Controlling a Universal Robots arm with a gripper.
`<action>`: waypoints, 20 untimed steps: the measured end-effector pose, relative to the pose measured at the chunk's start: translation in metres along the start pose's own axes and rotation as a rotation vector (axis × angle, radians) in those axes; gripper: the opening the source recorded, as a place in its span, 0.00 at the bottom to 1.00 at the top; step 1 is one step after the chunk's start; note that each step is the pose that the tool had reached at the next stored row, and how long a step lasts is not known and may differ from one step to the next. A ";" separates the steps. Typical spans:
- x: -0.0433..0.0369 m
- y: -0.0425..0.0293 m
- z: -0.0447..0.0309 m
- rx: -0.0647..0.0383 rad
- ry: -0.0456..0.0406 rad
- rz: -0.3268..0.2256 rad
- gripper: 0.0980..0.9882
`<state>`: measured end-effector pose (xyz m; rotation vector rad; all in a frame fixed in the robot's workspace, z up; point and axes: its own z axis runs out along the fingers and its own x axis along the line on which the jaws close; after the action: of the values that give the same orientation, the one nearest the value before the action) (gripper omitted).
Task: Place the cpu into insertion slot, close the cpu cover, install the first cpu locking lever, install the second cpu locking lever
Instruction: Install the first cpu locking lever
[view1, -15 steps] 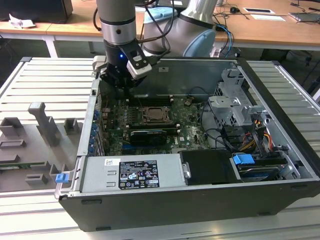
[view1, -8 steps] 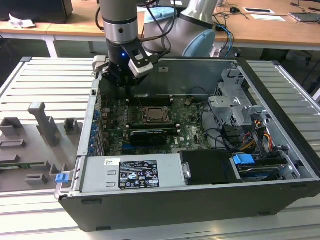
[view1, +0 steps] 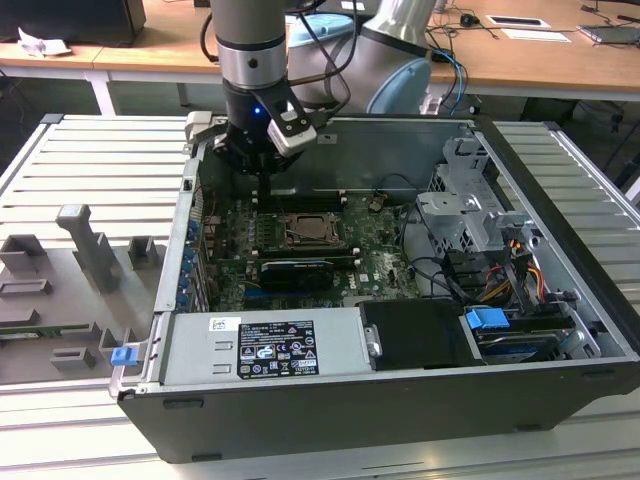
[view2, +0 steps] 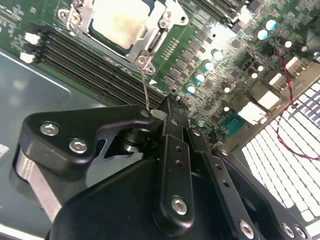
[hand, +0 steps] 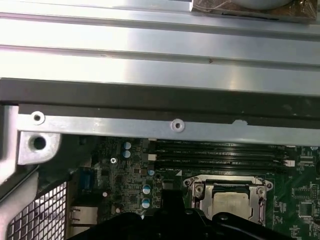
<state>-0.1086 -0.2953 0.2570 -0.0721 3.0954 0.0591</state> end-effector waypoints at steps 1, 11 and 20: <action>-0.0018 0.0000 0.0001 0.000 -0.0001 0.000 0.01; -0.0246 -0.0010 0.0014 0.000 0.0000 0.000 0.01; -0.0606 -0.0028 0.0052 0.000 0.0000 0.001 0.01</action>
<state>-0.0477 -0.2951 0.2544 -0.0705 3.0954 0.0595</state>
